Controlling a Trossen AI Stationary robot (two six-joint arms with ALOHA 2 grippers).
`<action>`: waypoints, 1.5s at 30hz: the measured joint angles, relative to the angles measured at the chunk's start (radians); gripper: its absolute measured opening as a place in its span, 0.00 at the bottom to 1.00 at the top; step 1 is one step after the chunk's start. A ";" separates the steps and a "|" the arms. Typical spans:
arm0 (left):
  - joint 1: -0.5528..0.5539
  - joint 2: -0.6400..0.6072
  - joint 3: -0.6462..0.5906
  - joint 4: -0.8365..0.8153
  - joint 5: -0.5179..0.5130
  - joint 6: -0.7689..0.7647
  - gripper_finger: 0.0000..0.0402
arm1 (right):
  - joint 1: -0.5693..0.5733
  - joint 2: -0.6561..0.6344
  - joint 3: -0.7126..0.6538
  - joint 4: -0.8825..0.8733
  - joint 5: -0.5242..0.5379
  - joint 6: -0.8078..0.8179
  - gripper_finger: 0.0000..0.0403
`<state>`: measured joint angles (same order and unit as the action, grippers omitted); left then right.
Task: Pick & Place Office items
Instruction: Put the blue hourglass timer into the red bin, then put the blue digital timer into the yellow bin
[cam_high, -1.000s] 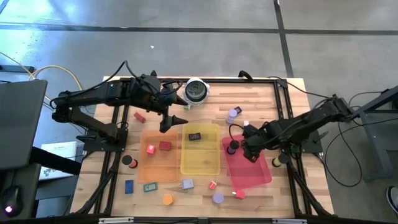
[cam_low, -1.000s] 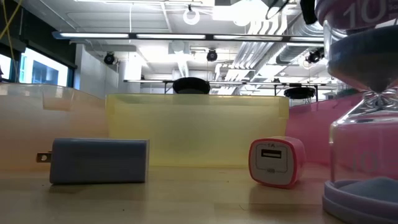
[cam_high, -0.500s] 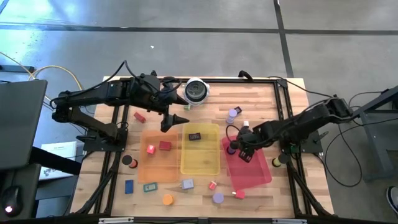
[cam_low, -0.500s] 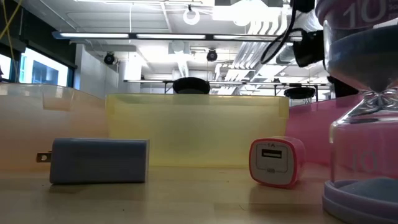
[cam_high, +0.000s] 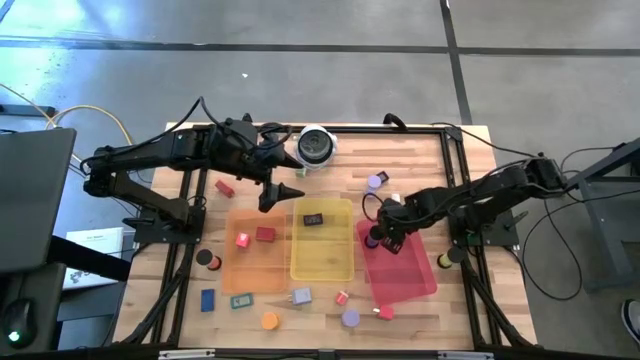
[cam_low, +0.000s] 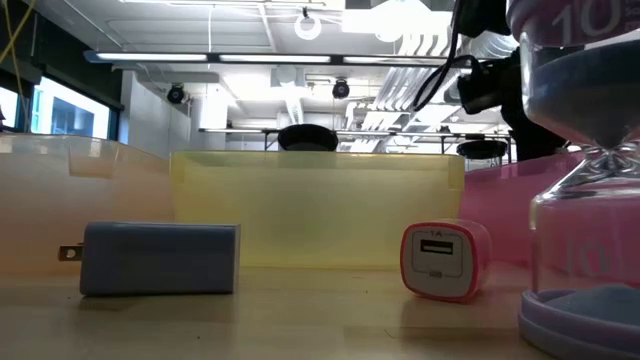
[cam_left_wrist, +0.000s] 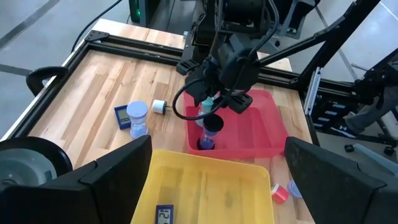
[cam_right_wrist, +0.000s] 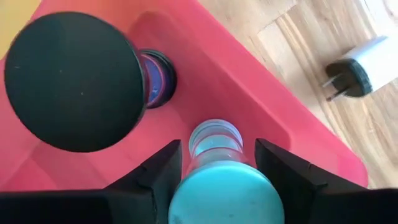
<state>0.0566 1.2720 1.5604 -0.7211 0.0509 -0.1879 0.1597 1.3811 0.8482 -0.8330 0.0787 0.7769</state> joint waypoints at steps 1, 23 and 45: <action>0.000 0.000 0.000 0.003 0.000 0.000 0.89 | 0.000 0.000 0.000 0.003 0.001 -0.009 0.45; -0.014 0.068 0.000 0.037 0.000 -0.124 0.89 | -0.010 -0.124 0.033 -0.026 -0.004 -0.067 0.60; -0.127 0.096 0.000 0.050 0.002 -0.186 0.89 | 0.105 -0.490 0.046 0.073 0.045 -0.040 0.59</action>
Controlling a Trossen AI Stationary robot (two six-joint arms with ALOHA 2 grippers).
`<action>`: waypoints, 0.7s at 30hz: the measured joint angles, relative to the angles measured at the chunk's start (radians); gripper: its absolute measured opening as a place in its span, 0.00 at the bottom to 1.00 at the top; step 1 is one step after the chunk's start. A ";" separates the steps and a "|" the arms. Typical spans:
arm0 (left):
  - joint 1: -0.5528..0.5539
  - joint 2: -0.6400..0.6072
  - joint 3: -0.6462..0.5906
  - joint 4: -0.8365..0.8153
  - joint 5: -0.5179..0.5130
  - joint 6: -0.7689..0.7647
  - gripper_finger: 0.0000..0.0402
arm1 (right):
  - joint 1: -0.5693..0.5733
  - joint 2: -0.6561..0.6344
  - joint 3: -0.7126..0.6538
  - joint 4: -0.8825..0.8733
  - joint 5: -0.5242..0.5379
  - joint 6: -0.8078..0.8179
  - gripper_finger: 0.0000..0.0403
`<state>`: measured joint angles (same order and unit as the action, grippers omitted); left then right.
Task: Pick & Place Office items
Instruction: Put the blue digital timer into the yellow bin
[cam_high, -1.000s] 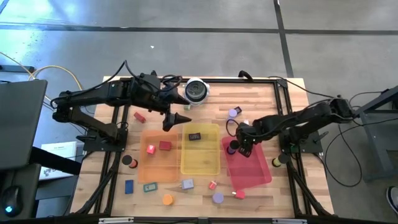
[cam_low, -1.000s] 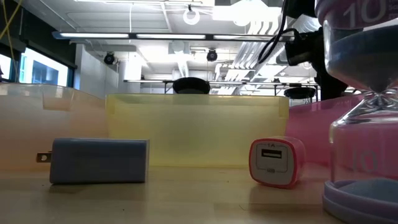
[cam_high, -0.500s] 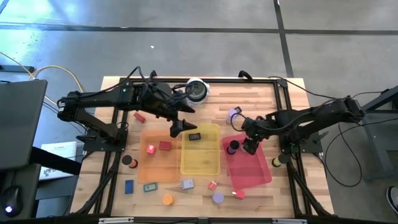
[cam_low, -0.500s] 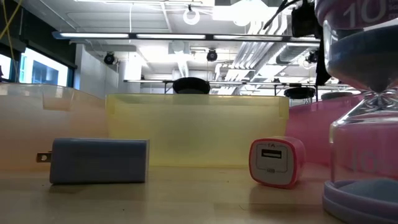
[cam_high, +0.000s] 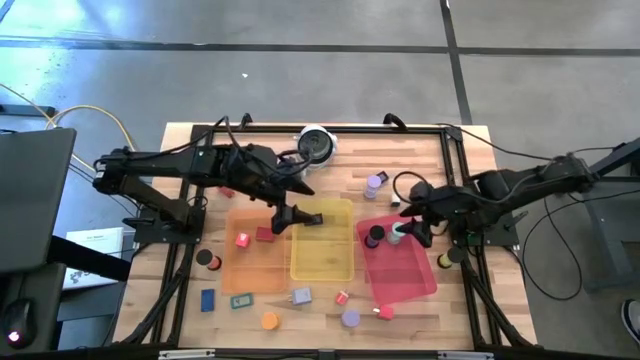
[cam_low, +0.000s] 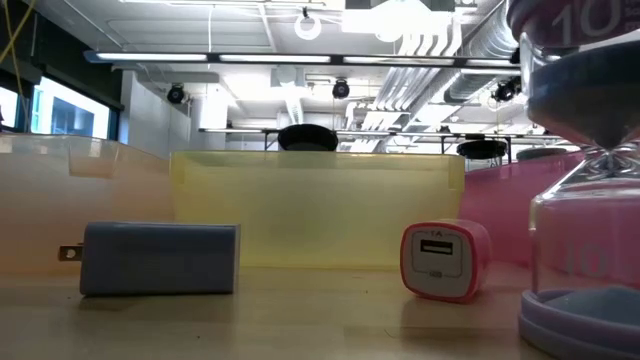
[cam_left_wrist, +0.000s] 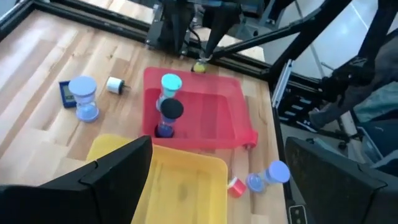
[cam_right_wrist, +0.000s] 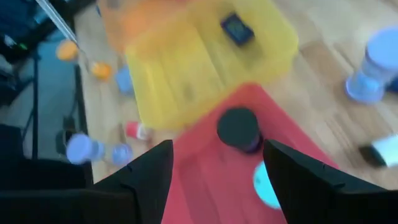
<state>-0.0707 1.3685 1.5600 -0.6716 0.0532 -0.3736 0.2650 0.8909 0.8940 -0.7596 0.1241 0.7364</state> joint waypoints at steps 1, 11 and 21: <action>-0.006 0.001 0.000 -0.003 0.004 -0.015 0.89 | 0.016 -0.007 0.000 0.013 0.020 0.000 0.59; -0.082 -0.003 0.000 -0.258 0.057 -0.189 0.89 | 0.091 0.004 0.000 0.063 0.135 -0.002 0.59; -0.313 -0.003 0.000 -0.401 0.135 -0.252 0.89 | 0.089 0.003 0.000 0.143 0.145 0.003 0.59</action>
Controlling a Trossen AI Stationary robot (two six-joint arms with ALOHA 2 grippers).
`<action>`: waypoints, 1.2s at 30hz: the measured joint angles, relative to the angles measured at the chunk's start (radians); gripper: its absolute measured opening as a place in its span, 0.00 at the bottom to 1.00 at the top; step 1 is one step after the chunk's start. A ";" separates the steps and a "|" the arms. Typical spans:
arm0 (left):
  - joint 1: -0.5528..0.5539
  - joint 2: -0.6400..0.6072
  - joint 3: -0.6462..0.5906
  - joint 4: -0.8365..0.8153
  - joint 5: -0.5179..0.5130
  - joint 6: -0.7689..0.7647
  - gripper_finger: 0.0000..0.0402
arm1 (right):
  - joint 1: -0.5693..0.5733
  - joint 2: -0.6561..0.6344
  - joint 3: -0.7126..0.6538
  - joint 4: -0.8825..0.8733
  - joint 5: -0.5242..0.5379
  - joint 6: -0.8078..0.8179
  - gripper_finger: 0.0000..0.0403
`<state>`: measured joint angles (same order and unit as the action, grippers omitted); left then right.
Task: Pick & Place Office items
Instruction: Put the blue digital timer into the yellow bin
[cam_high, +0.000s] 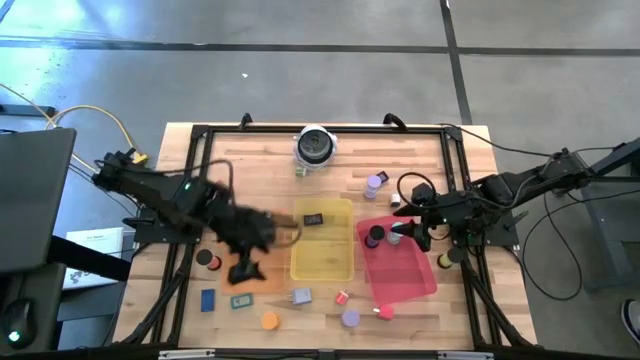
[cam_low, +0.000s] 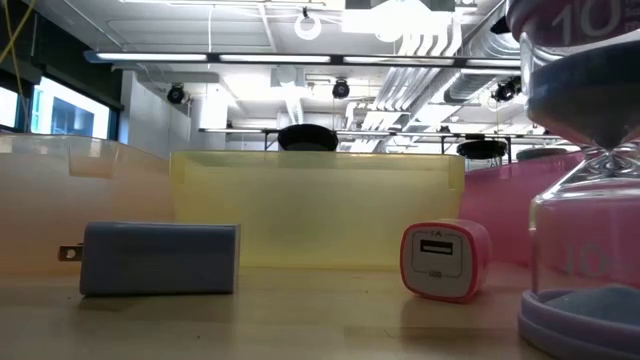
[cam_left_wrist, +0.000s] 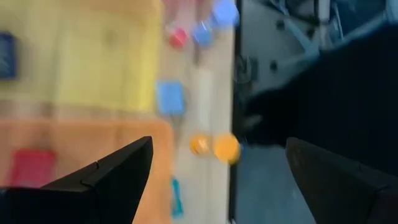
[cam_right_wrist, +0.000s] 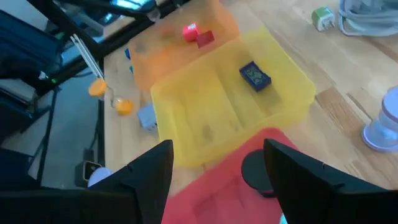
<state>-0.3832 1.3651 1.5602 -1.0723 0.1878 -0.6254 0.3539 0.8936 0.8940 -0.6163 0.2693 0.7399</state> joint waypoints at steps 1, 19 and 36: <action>-0.030 0.000 0.000 -0.025 0.000 -0.027 0.89 | -0.004 0.000 0.000 0.013 0.008 0.000 0.59; -0.480 -0.064 0.000 -0.351 -0.348 -0.691 0.89 | -0.029 0.032 0.000 0.319 0.043 -0.011 0.59; -0.623 -0.105 -0.146 -0.476 -0.363 -1.330 0.89 | -0.026 0.171 -0.002 0.519 0.015 0.017 0.59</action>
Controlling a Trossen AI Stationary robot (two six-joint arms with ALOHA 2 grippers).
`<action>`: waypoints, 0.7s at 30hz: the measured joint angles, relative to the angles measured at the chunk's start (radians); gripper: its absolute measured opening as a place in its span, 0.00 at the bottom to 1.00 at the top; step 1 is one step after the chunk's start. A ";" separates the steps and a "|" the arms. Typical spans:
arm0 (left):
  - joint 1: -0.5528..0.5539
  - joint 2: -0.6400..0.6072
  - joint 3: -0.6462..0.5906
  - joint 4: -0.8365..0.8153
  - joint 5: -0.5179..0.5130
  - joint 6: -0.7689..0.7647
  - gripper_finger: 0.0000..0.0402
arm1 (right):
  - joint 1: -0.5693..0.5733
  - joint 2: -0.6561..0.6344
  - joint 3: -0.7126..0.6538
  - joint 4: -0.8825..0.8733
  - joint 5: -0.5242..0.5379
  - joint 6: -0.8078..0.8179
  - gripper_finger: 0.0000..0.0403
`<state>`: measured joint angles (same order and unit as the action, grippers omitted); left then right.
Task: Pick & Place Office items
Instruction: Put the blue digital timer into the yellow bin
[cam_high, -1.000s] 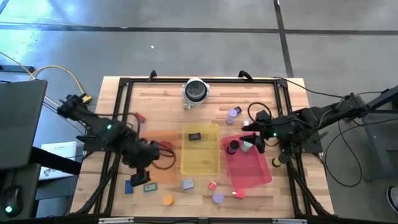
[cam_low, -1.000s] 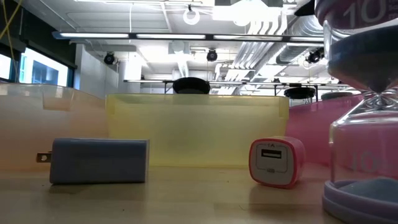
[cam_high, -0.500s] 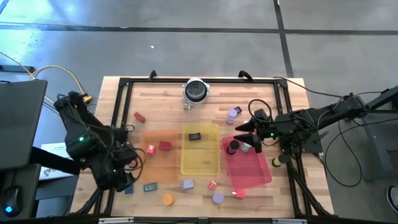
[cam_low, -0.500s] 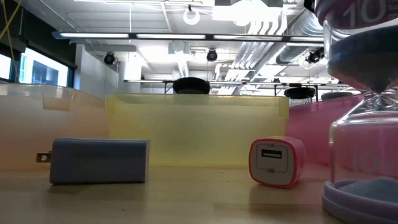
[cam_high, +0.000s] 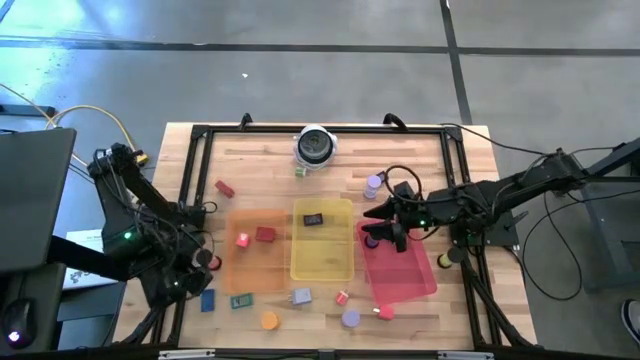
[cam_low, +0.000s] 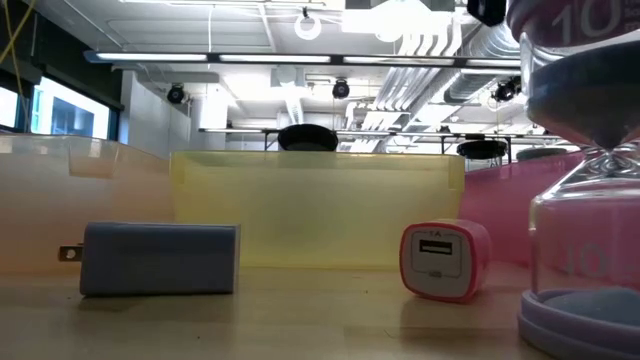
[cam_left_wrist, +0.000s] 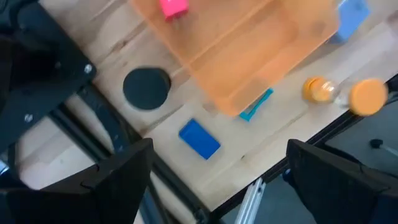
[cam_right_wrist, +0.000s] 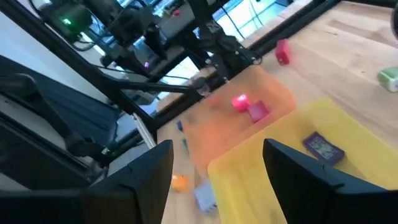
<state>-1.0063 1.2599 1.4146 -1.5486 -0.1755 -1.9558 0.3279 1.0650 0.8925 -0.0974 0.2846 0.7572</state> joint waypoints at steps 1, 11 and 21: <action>-0.012 0.000 -0.009 0.003 0.003 -0.011 0.89 | 0.000 0.007 0.002 0.028 -0.001 -0.001 0.59; -0.148 0.000 -0.030 0.011 0.004 0.222 0.89 | 0.000 0.051 0.001 0.194 -0.031 -0.001 0.59; -0.225 0.029 -0.030 0.072 0.067 1.119 0.89 | 0.042 0.056 0.001 0.255 -0.023 0.006 0.59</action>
<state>-1.2308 1.2884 1.3842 -1.4768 -0.1082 -0.8371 0.3700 1.1213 0.8936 0.1576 0.2618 0.7632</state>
